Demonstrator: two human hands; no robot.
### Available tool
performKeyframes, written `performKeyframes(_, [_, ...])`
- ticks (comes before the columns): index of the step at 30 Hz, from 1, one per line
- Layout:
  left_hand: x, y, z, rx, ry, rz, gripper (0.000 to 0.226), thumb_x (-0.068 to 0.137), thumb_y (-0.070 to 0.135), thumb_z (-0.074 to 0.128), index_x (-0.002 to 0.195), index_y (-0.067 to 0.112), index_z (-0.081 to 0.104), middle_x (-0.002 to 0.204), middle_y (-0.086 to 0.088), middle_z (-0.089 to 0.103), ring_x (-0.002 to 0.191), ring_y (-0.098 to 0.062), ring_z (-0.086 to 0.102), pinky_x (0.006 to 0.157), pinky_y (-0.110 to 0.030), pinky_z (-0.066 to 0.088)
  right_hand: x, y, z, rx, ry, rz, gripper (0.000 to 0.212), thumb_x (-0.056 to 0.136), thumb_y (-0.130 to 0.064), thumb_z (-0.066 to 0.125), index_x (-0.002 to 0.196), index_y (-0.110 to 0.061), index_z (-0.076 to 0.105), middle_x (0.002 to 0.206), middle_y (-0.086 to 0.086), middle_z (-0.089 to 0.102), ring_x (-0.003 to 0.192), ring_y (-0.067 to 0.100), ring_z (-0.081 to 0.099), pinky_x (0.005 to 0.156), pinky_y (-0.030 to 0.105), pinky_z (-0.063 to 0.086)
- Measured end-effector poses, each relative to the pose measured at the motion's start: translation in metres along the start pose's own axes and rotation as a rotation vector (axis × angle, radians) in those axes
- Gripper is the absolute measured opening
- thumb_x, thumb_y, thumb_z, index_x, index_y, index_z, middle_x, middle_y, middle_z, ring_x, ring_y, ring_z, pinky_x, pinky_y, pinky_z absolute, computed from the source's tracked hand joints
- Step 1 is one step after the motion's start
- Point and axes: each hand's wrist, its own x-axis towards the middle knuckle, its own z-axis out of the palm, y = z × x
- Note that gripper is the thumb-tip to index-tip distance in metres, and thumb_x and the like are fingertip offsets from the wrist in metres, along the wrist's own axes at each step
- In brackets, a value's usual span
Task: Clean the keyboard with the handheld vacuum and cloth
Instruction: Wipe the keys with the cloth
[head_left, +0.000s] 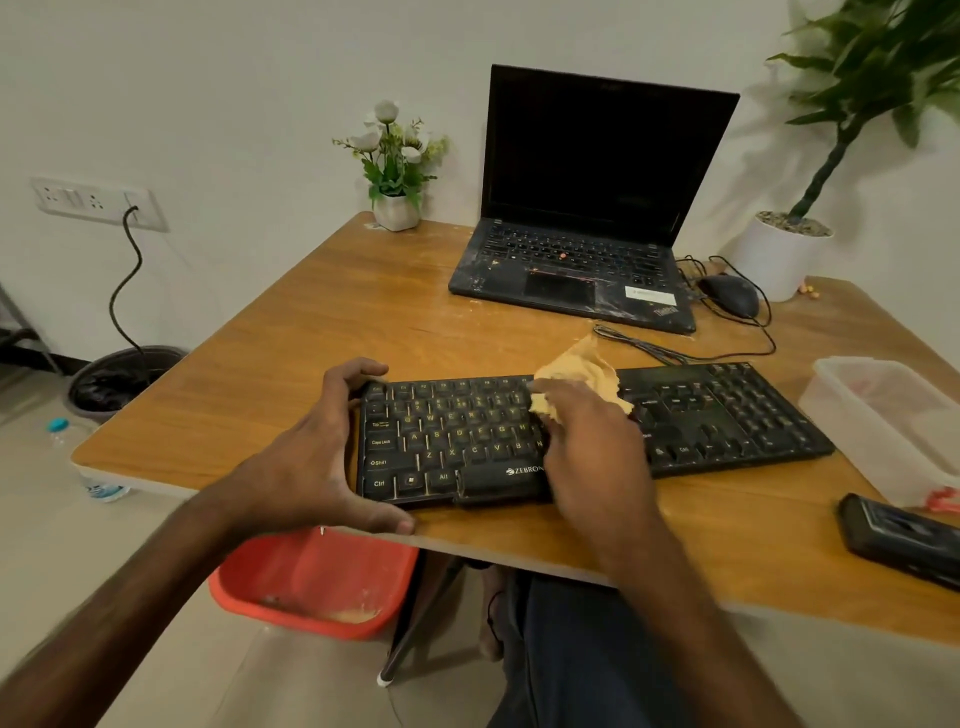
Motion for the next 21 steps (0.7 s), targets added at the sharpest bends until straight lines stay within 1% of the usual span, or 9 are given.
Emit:
performKeyframes(1, [0.000,0.001,0.000,0.001,0.002,-0.006,0.130,0.041,0.058,0.096,0.137,0.057,0.009,0.137,0.027,0.038,0.125,0.012,0.046,0.106,-0.023,0.045,-0.004,-0.011,0.001,-0.025,0.005,-0.009,0.045,0.098,-0.006,0.050,0.137,-0.027,0.054,0.133,-0.003,0.060,0.117,0.012,0.056,0.099,0.032,0.049])
performKeyframes(3, [-0.001,0.001,0.001,0.011,0.005,-0.011,0.128,0.041,0.060,0.095,0.137,0.056,0.010,0.136,0.026,0.040,0.124,0.010,0.048,0.107,-0.026,0.046,-0.015,-0.032,0.000,0.053,-0.008,-0.052,0.041,0.100,-0.010,0.049,0.135,-0.031,0.054,0.122,-0.007,0.063,0.101,0.007,0.058,0.081,0.020,0.049])
performKeyframes(7, [-0.001,0.003,0.002,0.023,0.006,-0.031,0.126,0.041,0.059,0.096,0.135,0.057,0.012,0.133,0.026,0.043,0.117,0.006,0.055,0.100,-0.029,0.052,-0.041,-0.054,0.001,0.179,-0.121,-0.228,0.041,0.098,-0.011,0.056,0.128,-0.039,0.060,0.126,-0.013,0.063,0.107,0.000,0.057,0.085,0.014,0.046])
performKeyframes(9, [-0.001,0.005,0.001,0.039,0.003,-0.040,0.125,0.040,0.063,0.094,0.133,0.058,0.011,0.133,0.027,0.042,0.117,0.009,0.053,0.099,-0.026,0.052,-0.033,-0.043,-0.011,0.351,-0.139,-0.144,0.038,0.099,-0.010,0.055,0.121,-0.039,0.065,0.121,-0.016,0.062,0.089,-0.009,0.057,0.071,0.011,0.050])
performKeyframes(12, [0.000,0.005,0.000,0.045,-0.006,-0.056,0.124,0.041,0.064,0.093,0.134,0.057,0.011,0.134,0.026,0.043,0.119,0.010,0.051,0.101,-0.023,0.049,-0.009,-0.013,-0.040,0.653,0.031,0.016,0.032,0.099,-0.014,0.055,0.108,-0.041,0.070,0.103,-0.022,0.067,0.077,-0.003,0.064,0.057,0.025,0.057])
performKeyframes(14, [0.000,0.005,0.000,0.053,-0.003,-0.058,0.124,0.043,0.059,0.095,0.135,0.054,0.012,0.133,0.026,0.043,0.119,0.011,0.050,0.098,-0.016,0.047,0.006,0.005,-0.062,0.818,0.041,0.074,0.028,0.100,-0.017,0.053,0.107,-0.035,0.073,0.103,-0.013,0.072,0.084,0.008,0.070,0.061,0.036,0.060])
performKeyframes(17, [-0.001,0.005,0.002,0.074,0.019,-0.048,0.124,0.048,0.046,0.098,0.139,0.045,0.014,0.129,0.027,0.043,0.116,0.016,0.048,0.089,-0.004,0.042,0.027,0.027,-0.090,1.018,-0.203,0.119,0.025,0.096,-0.015,0.053,0.108,-0.022,0.073,0.109,0.003,0.074,0.097,0.023,0.070,0.071,0.038,0.061])
performKeyframes(19, [-0.001,0.006,0.002,0.087,0.024,-0.049,0.125,0.049,0.045,0.098,0.140,0.044,0.013,0.129,0.028,0.042,0.115,0.018,0.047,0.087,-0.002,0.041,0.038,0.037,-0.094,0.851,-0.287,0.110,0.024,0.096,-0.013,0.055,0.104,-0.024,0.075,0.108,0.001,0.073,0.102,0.024,0.068,0.080,0.042,0.057])
performKeyframes(21, [-0.001,0.007,0.002,0.097,0.025,-0.050,0.125,0.049,0.047,0.098,0.140,0.045,0.012,0.129,0.029,0.041,0.115,0.020,0.045,0.086,-0.001,0.041,0.048,0.040,-0.085,0.517,-0.243,0.031,0.026,0.096,-0.012,0.059,0.101,-0.031,0.076,0.113,-0.015,0.070,0.113,0.012,0.061,0.093,0.039,0.052])
